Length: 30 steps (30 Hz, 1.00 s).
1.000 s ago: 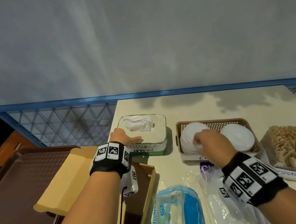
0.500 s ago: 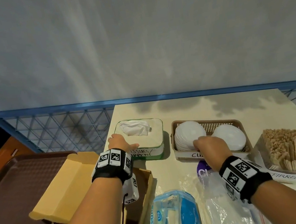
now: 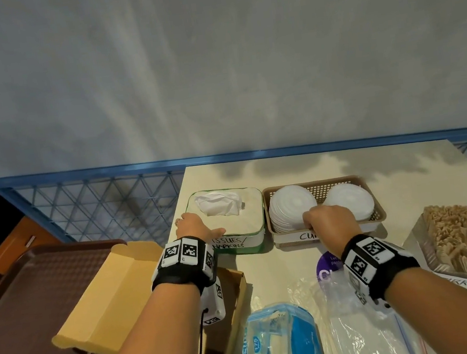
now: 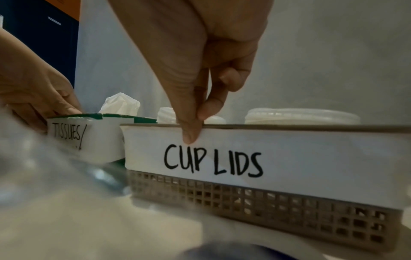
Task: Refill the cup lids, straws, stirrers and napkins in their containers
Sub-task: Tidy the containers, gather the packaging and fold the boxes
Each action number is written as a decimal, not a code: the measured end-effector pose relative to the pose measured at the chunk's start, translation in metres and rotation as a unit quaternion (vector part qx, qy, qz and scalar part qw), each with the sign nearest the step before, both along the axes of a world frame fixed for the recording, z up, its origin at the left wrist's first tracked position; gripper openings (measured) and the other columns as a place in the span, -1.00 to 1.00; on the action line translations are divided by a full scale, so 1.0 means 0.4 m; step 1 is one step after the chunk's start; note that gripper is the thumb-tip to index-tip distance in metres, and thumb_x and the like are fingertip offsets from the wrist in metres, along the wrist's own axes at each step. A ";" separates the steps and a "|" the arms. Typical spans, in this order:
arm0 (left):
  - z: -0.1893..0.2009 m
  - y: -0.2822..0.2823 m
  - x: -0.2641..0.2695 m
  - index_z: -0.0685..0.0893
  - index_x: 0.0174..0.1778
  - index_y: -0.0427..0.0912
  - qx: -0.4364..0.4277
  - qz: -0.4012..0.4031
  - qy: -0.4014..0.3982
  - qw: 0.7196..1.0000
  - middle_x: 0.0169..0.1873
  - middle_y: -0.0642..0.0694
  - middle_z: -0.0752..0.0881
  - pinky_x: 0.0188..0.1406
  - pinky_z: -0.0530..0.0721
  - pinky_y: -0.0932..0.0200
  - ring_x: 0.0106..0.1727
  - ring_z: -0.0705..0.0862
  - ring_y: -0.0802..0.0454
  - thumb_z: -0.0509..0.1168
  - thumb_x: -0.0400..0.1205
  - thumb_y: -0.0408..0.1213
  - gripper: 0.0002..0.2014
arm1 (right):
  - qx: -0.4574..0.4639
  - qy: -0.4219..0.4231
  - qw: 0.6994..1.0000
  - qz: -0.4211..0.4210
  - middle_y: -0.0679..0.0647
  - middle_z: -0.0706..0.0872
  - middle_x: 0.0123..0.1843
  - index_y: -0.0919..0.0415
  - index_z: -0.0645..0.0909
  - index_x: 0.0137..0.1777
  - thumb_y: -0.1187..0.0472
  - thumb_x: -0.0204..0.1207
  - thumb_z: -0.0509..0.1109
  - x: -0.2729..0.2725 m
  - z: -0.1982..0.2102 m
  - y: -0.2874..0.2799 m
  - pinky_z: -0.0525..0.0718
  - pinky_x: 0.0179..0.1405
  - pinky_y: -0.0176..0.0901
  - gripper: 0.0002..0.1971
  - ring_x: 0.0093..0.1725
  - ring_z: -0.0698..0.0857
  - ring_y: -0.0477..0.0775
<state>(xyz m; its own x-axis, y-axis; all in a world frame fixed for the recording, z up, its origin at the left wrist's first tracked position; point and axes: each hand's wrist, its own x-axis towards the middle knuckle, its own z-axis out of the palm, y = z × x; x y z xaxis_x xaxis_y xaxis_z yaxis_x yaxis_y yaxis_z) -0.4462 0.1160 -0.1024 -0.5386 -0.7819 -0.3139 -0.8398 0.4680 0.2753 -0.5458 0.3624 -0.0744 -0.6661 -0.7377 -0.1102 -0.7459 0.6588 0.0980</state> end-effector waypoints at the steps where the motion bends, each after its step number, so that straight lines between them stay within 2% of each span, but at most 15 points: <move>1: 0.003 0.003 0.001 0.31 0.46 -0.45 0.002 0.002 -0.002 1.000 0.41 -0.35 0.47 0.32 0.51 0.00 0.46 0.43 -0.20 0.47 0.39 0.12 -0.09 | -0.005 -0.002 1.000 -0.004 0.08 0.69 0.06 0.16 0.59 0.13 0.32 0.57 0.25 0.002 0.000 0.000 0.46 -0.18 -0.20 -0.81 -0.08 0.65 0.08; 3: 0.007 0.009 0.001 0.29 0.48 -0.45 0.006 0.005 0.000 1.000 0.43 -0.35 0.44 0.34 0.49 0.01 0.47 0.41 -0.21 0.47 0.40 0.12 -0.07 | -0.012 -0.006 1.000 -0.009 0.08 0.69 0.06 0.16 0.59 0.13 0.32 0.57 0.25 0.004 -0.001 0.000 0.50 -0.14 -0.18 -0.81 -0.11 0.61 0.07; 7: 0.011 0.017 0.004 0.24 0.51 -0.45 0.003 0.006 0.008 1.000 0.47 -0.35 0.40 0.40 0.45 -0.01 0.50 0.37 -0.22 0.47 0.40 0.11 -0.05 | -0.012 -0.009 1.000 -0.013 0.08 0.69 0.07 0.16 0.60 0.13 0.32 0.56 0.27 0.004 -0.006 0.003 0.57 -0.07 -0.17 -0.81 0.01 0.68 0.11; 16: 0.027 0.034 0.010 0.19 0.54 -0.43 0.000 -0.011 -0.012 1.000 0.48 -0.34 0.38 0.44 0.40 -0.03 0.52 0.33 -0.23 0.43 0.43 0.14 -0.04 | -0.034 -0.033 0.998 -0.029 0.09 0.72 0.09 0.16 0.62 0.13 0.25 0.58 0.30 0.000 -0.013 0.004 0.60 0.00 -0.16 -0.83 0.05 0.69 0.10; 18: 0.053 0.051 0.018 0.14 0.55 -0.45 -0.010 -0.025 -0.042 0.999 0.51 -0.34 0.31 0.49 0.34 -0.05 0.56 0.26 -0.25 0.38 0.48 0.15 -0.05 | -0.047 -0.063 0.996 -0.036 0.10 0.71 0.08 0.17 0.61 0.05 0.17 0.56 0.36 0.002 0.004 0.006 0.59 0.01 -0.14 -0.87 0.06 0.68 0.10; 19: 0.075 0.059 0.023 0.12 0.54 -0.46 -0.029 -0.027 -0.052 0.998 0.52 -0.35 0.26 0.52 0.29 -0.06 0.57 0.22 -0.25 0.35 0.51 0.14 -0.07 | -0.071 -0.082 0.993 -0.044 0.10 0.69 0.05 0.14 0.56 -0.05 0.13 0.52 0.40 0.003 0.016 0.009 0.57 -0.01 -0.14 -0.89 0.03 0.66 0.10; 20: 0.104 0.068 0.029 0.11 0.53 -0.47 -0.063 -0.025 -0.044 0.997 0.51 -0.36 0.23 0.53 0.26 -0.07 0.56 0.19 -0.26 0.33 0.54 0.10 -0.11 | -0.111 -0.103 0.987 -0.059 0.09 0.65 0.00 0.10 0.46 -0.17 0.11 0.49 0.44 0.002 0.026 0.013 0.54 -0.05 -0.14 -0.82 -0.02 0.63 0.09; 21: 0.137 0.077 0.033 0.13 0.50 -0.48 -0.104 -0.017 0.002 0.994 0.49 -0.38 0.23 0.51 0.27 -0.06 0.53 0.21 -0.26 0.32 0.57 0.04 -0.18 | -0.164 -0.125 0.975 -0.081 0.07 0.59 -0.05 0.09 0.37 -0.22 0.11 0.46 0.47 0.000 0.037 0.018 0.50 -0.09 -0.16 -0.73 -0.07 0.58 0.07; 23: 0.208 0.100 0.030 0.30 0.37 -0.47 -0.152 -0.032 0.164 0.974 0.36 -0.38 0.37 0.36 0.38 0.07 0.38 0.37 -0.21 0.27 0.64 -0.17 -0.46 | -0.284 -0.163 0.935 -0.135 0.07 0.55 -0.08 0.14 0.38 -0.16 0.11 0.48 0.45 -0.011 0.058 0.022 0.45 -0.11 -0.18 -0.74 -0.08 0.54 0.06; 24: 0.244 0.120 0.022 0.37 0.30 -0.45 -0.119 -0.041 0.249 0.960 0.28 -0.36 0.46 0.23 0.45 0.14 0.27 0.47 -0.17 0.23 0.65 -0.28 -0.61 | -0.324 -0.185 0.913 -0.168 0.12 0.59 -0.06 0.18 0.42 -0.08 0.11 0.52 0.40 -0.020 0.067 0.019 0.45 -0.10 -0.17 -0.78 -0.06 0.57 0.09; 25: 0.267 0.143 0.007 0.42 0.25 -0.42 -0.055 -0.054 0.291 0.954 0.20 -0.34 0.55 0.12 0.51 0.15 0.13 0.57 -0.14 0.19 0.67 -0.33 -0.71 | -0.343 -0.214 0.892 -0.200 0.19 0.64 0.02 0.24 0.46 0.03 0.10 0.58 0.34 -0.031 0.074 0.013 0.47 -0.06 -0.15 -0.78 0.00 0.60 0.15; 26: 0.285 0.175 -0.010 0.44 0.24 -0.39 0.015 -0.080 0.284 0.955 0.14 -0.32 0.62 0.06 0.58 0.12 0.02 0.62 -0.12 0.17 0.69 -0.33 -0.74 | -0.341 -0.249 0.876 -0.232 0.25 0.65 0.13 0.31 0.46 0.18 0.08 0.63 0.27 -0.044 0.074 0.005 0.48 0.01 -0.12 -0.71 0.12 0.61 0.22; 27: 0.288 0.211 -0.029 0.45 0.27 -0.36 0.074 -0.112 0.253 0.958 0.13 -0.31 0.65 0.09 0.64 0.06 -0.01 0.65 -0.11 0.16 0.70 -0.31 -0.73 | -0.325 -0.286 0.864 -0.258 0.30 0.62 0.24 0.37 0.42 0.31 0.07 0.66 0.20 -0.053 0.075 -0.004 0.49 0.11 -0.08 -0.61 0.23 0.59 0.27; 28: 0.284 0.249 -0.044 0.45 0.31 -0.35 0.105 -0.147 0.208 0.961 0.15 -0.30 0.66 0.16 0.64 0.02 0.05 0.66 -0.13 0.16 0.70 -0.29 -0.70 | -0.304 -0.318 0.854 -0.279 0.34 0.58 0.32 0.41 0.36 0.40 0.05 0.69 0.13 -0.060 0.071 -0.012 0.49 0.19 -0.04 -0.55 0.30 0.56 0.31; 30: 0.261 0.316 -0.078 0.43 0.38 -0.34 0.093 -0.206 0.120 0.967 0.28 -0.27 0.60 0.26 0.55 0.08 0.26 0.60 -0.16 0.17 0.70 -0.27 -0.64 | -0.273 -0.344 0.849 -0.293 0.39 0.53 0.37 0.45 0.34 0.43 0.06 0.71 0.05 -0.063 0.060 -0.025 0.48 0.25 0.00 -0.52 0.35 0.52 0.35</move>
<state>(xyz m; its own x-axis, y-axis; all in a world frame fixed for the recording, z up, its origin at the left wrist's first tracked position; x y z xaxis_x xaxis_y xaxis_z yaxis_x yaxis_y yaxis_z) -0.4773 0.2423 0.0021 -0.8667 -0.4284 -0.2555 -0.4946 0.6721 0.5510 -0.5712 0.3525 -0.0504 -0.8527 -0.3678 -0.3708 -0.0308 0.7442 -0.6673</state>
